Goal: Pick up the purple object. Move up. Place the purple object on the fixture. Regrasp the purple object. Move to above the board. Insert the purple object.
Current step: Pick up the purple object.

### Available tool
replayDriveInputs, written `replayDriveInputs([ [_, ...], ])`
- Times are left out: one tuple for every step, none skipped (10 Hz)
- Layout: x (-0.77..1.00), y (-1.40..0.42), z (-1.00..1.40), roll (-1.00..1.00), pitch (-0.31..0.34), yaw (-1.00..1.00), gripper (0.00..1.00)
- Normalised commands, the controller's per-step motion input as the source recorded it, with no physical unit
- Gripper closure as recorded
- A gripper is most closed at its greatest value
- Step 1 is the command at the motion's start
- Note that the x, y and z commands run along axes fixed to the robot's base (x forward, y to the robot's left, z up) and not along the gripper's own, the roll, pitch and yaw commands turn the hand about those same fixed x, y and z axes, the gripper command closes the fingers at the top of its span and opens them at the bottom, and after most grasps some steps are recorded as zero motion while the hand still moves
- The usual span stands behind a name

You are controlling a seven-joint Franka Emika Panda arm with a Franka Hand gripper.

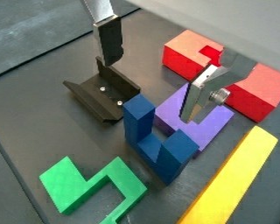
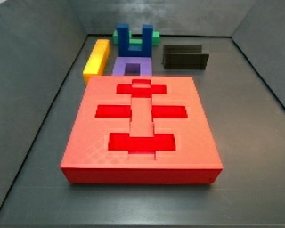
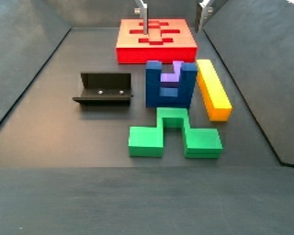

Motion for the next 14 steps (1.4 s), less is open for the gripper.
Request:
replayDriveInputs([
  [0.00,-0.14,-0.06,0.03,0.000,0.00,0.00],
  [0.00,0.00,0.00,-0.01,0.000,0.00,0.00],
  [0.05,0.00,0.00,0.00,0.000,-0.08,0.00],
  [0.00,-0.09,-0.15,0.03,0.000,-0.02,0.00],
  [0.10,-0.39,-0.03,0.17,0.004,0.06,0.00],
  [0.11,-0.53,-0.09,0.16,0.000,0.13,0.00],
  [0.11,-0.52,-0.16,0.05,-0.013,0.13,0.00],
  [0.15,-0.49,-0.20,0.03,-0.024,0.09,0.00],
  [0.18,-0.43,-0.16,0.04,-0.001,0.02,0.00],
  [0.18,-0.42,-0.09,0.06,0.000,0.02,0.00],
  [0.28,-0.52,-0.06,0.10,0.000,0.03,0.00],
  [0.30,-0.56,-0.13,0.10,0.000,0.02,0.00],
  [0.24,-0.52,-0.22,0.05,-0.009,0.01,0.00],
  [0.19,-0.45,-0.28,0.00,-0.046,0.01,0.00],
])
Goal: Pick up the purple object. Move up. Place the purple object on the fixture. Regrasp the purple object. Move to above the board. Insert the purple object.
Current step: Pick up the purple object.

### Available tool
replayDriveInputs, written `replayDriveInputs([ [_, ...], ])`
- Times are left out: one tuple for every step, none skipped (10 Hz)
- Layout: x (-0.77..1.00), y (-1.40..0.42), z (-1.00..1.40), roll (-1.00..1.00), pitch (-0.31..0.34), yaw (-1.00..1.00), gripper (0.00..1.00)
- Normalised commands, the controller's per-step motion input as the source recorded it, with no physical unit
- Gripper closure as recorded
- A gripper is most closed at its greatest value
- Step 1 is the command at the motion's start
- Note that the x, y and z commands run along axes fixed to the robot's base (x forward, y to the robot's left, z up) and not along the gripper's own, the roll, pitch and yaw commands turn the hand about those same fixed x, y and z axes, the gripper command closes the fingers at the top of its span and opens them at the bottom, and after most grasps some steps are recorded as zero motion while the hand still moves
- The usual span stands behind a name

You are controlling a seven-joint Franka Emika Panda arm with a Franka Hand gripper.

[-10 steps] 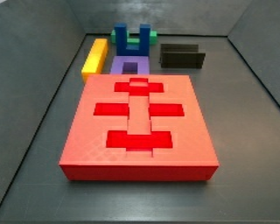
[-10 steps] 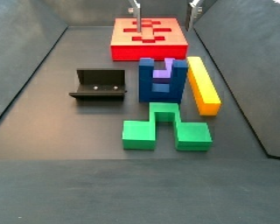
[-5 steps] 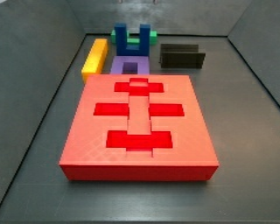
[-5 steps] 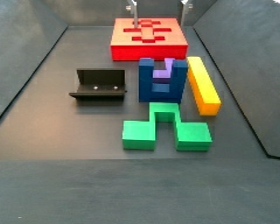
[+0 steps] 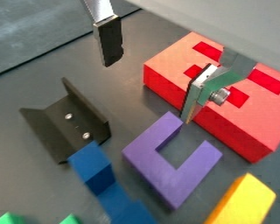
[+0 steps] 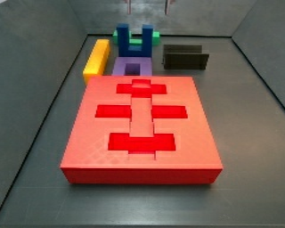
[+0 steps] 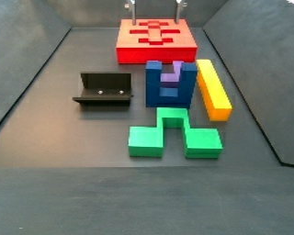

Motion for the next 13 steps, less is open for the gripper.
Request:
replayDriveInputs([
  [0.20,-0.41,-0.39,0.00,-0.071,0.00,0.00],
  [0.29,-0.38,-0.43,0.09,-0.020,-0.12,0.00],
  [0.16,-0.33,-0.48,0.04,-0.056,-0.09,0.00],
  [0.15,-0.32,-0.48,0.01,-0.074,-0.07,0.00],
  [0.23,-0.34,-0.43,0.04,-0.051,-0.07,0.00],
  [0.23,-0.32,-0.40,0.06,-0.027,-0.08,0.00],
  [0.18,-0.31,-0.39,0.13,-0.009,-0.06,0.00],
  [0.06,-0.31,-0.35,0.22,0.000,0.00,0.00],
  [0.07,0.00,-0.19,0.13,0.011,0.00,0.00],
  [0.11,0.05,-0.09,0.19,0.087,0.02,0.00],
  [0.01,0.04,-0.13,0.27,0.097,0.03,0.00],
  [0.00,0.00,-0.21,0.19,0.016,0.11,0.00],
  [-0.05,-0.04,-0.33,0.15,0.000,0.16,0.00],
])
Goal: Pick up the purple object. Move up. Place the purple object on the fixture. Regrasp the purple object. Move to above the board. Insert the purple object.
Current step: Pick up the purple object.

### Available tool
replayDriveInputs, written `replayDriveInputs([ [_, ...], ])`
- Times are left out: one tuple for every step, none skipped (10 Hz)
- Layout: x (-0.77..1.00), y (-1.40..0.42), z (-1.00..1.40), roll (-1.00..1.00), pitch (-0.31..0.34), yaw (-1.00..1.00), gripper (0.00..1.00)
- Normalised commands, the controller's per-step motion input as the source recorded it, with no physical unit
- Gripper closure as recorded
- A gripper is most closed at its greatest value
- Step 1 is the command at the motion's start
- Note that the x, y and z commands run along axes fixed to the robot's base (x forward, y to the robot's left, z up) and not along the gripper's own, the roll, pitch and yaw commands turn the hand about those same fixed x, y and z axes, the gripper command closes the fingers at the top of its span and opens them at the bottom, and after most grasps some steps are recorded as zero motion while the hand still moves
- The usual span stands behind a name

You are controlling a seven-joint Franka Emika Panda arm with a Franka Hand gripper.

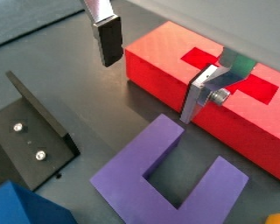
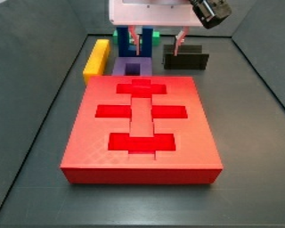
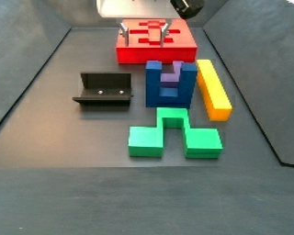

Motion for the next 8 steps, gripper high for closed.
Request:
replayDriveInputs([
  [-0.08,-0.08,-0.39,0.13,-0.007,0.15,0.00],
  [-0.11,-0.09,-0.41,0.14,-0.016,0.16,0.00],
  [-0.09,-0.10,-0.43,0.12,-0.019,0.16,0.00],
  [0.00,-0.12,-0.34,0.11,0.000,0.08,0.00],
  [0.00,-0.09,-0.31,0.12,0.000,0.00,0.00],
  [0.00,0.00,-0.28,0.13,0.000,-0.01,0.00],
  [0.08,0.00,-0.29,0.10,0.016,-0.11,0.00],
  [0.15,0.06,-0.29,0.10,0.039,-0.09,0.00],
])
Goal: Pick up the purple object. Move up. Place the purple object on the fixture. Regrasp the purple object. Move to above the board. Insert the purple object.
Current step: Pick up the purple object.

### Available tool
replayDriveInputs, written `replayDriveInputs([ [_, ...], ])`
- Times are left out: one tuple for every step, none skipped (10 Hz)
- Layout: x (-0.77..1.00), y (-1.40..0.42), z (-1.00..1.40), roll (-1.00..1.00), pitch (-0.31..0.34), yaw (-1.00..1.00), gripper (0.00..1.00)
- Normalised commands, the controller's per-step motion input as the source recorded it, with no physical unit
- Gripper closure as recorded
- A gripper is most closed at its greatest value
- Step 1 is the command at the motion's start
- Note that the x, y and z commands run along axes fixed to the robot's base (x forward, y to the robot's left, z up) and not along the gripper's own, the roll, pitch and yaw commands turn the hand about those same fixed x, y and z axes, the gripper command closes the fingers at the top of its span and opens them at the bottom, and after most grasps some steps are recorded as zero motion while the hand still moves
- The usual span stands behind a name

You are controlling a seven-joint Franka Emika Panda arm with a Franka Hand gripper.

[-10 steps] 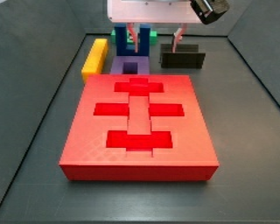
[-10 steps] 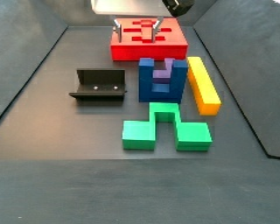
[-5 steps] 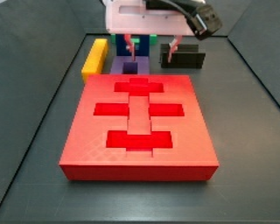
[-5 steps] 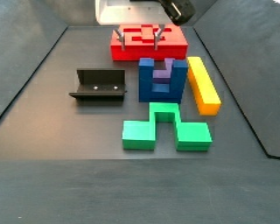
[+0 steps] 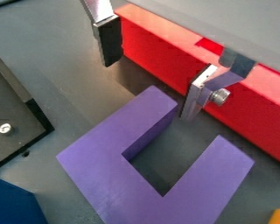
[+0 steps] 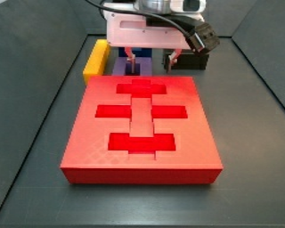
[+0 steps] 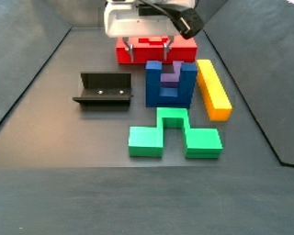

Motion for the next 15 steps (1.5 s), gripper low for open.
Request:
replayDriveInputs([
  [0.09,0.09,-0.26,0.12,0.051,-0.05,0.00],
  [0.02,0.07,-0.25,0.12,0.049,-0.03,0.00],
  [-0.01,0.07,-0.17,0.09,0.034,0.00,0.00],
  [-0.09,0.00,-0.03,0.00,0.000,0.00,0.00],
  [-0.06,0.00,-0.07,0.00,0.000,0.00,0.00],
  [-0.08,0.00,-0.19,0.00,0.000,0.00,0.00],
  [-0.11,0.00,-0.19,0.00,0.000,0.00,0.00],
  [-0.06,0.00,-0.07,0.00,0.000,0.00,0.00],
  [0.00,0.00,-0.02,0.00,0.000,0.00,0.00],
  [0.00,-0.01,-0.03,0.00,0.000,0.00,0.00],
  [0.00,0.00,0.00,0.00,0.000,0.00,0.00],
  [0.00,0.00,0.00,0.00,0.000,0.00,1.00],
  [0.00,0.00,0.00,0.00,0.000,0.00,1.00],
  [0.00,0.00,0.00,0.00,0.000,0.00,1.00],
  [0.00,0.00,0.00,0.00,0.000,0.00,1.00],
])
